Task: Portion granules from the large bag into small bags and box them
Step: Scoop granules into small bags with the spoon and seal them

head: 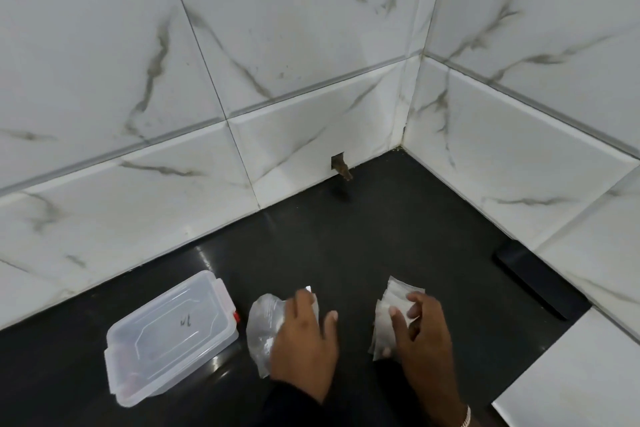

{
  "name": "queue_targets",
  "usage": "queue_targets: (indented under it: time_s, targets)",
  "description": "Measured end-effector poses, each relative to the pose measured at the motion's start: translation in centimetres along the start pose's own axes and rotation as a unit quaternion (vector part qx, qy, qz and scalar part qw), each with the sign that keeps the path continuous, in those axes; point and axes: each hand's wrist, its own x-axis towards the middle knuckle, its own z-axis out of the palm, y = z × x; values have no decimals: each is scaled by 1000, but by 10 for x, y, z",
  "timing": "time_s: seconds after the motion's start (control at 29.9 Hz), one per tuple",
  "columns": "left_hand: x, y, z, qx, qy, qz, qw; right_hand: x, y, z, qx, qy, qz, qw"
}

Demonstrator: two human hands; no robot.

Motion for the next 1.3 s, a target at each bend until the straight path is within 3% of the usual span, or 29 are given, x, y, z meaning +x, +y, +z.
queue_targets:
  time_s: [0.1,0.2,0.3,0.37,0.4,0.47,0.53,0.57,0.7,0.84,0.9,1.17,1.24,1.3]
  targets:
    - [7,-38,-7,95,-128,-116,980,-18,-17,19,3,-163,88,983]
    - [4,-52,5,93,-170,-136,972,-32,-19,54,54,-333,298,893]
    - [1,-65,7,-67,-120,-186,973,-43,-21,74,133,-365,380,839]
    - [-5,-73,0,-256,-96,-237,932,-46,-25,77,187,-356,385,831]
    - [-9,-75,-5,-346,-89,-258,898,-46,-26,77,218,-342,371,835]
    - [-18,-79,-12,-435,-71,-275,855,-45,-27,76,201,-299,262,895]
    - [-29,-85,-17,-453,-54,-270,848,-46,-34,76,88,-268,91,955]
    - [-34,-87,-16,-451,-51,-260,852,-45,-37,76,45,-259,19,965]
    - [-52,-93,-16,-426,-39,-231,874,-52,-53,84,-86,-264,-160,947]
    - [-62,-95,-29,-422,-12,-205,883,-55,-60,95,-183,-320,-293,882]
    - [-65,-102,-34,-419,-4,-207,884,-55,-65,102,-192,-368,-309,856]
    - [-82,-128,-38,-408,-61,-201,888,-53,-74,137,-299,-544,-228,751]
    - [-85,-128,-38,-417,-51,-199,885,-59,-72,141,-289,-534,-220,764]
    - [-85,-130,-41,-427,-17,-204,881,-66,-76,140,-295,-481,-266,782]
